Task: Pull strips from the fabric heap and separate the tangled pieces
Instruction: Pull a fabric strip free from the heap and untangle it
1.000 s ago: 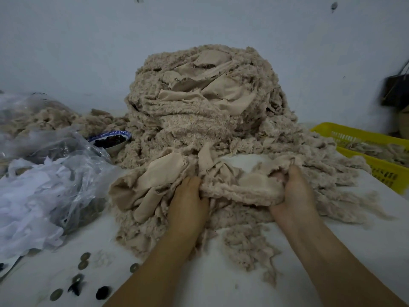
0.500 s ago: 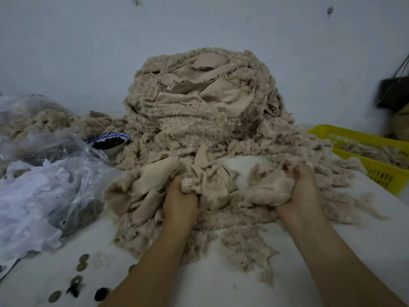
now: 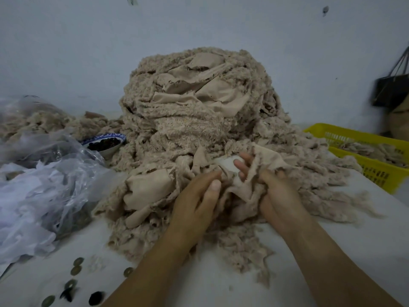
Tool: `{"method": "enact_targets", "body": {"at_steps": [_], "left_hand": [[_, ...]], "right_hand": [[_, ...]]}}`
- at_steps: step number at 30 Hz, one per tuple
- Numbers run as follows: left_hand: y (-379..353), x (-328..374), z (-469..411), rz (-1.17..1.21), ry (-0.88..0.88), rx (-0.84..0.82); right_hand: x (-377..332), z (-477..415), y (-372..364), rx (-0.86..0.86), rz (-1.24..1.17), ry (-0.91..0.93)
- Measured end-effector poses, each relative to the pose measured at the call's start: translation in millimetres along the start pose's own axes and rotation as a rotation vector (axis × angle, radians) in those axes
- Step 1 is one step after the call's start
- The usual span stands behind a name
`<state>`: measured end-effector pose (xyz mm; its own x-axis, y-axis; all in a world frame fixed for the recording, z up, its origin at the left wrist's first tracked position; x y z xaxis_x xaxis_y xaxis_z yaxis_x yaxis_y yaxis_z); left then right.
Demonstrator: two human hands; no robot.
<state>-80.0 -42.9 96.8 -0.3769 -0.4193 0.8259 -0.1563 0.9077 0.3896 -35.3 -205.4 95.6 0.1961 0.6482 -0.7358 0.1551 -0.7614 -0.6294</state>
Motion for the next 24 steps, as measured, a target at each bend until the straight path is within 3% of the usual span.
{"method": "enact_targets", "body": {"at_steps": [3,8,13,16,18,21,24], "left_hand": [[-10,2,1,0.148,0.071,-0.109],[-22,-8,-1,0.02,0.108,-0.123],[-8,-16,-4,0.29,0.272,-0.007],[-3,-21,-5,0.495,0.388,0.009],[-5,-20,-4,0.509,0.374,-0.017],[-6,-17,-3,0.435,0.304,-0.04],[-6,-19,-2,0.399,0.286,-0.051]], "right_hand": [[11,8,-9,-0.18,0.192,-0.05],[20,12,-11,-0.243,0.422,-0.099],[16,7,10,0.134,0.669,-0.005],[0,6,10,0.189,0.657,0.174],[-3,9,0,0.05,0.68,0.253],[16,15,-17,-0.234,0.767,0.16],[24,13,-18,-0.312,0.872,0.156]]}}
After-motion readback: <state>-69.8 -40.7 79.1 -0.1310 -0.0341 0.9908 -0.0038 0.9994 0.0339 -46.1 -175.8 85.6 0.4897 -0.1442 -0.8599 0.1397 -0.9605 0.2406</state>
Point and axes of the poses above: each hand's wrist, its own z-axis away from the middle knuckle, its own y-axis out of the back of the hand, x = y × z, the point moved 5 cm from there along -z, towards the middle knuckle, and after that the axes turned 7 degrees about y, right-handed, at the moved point
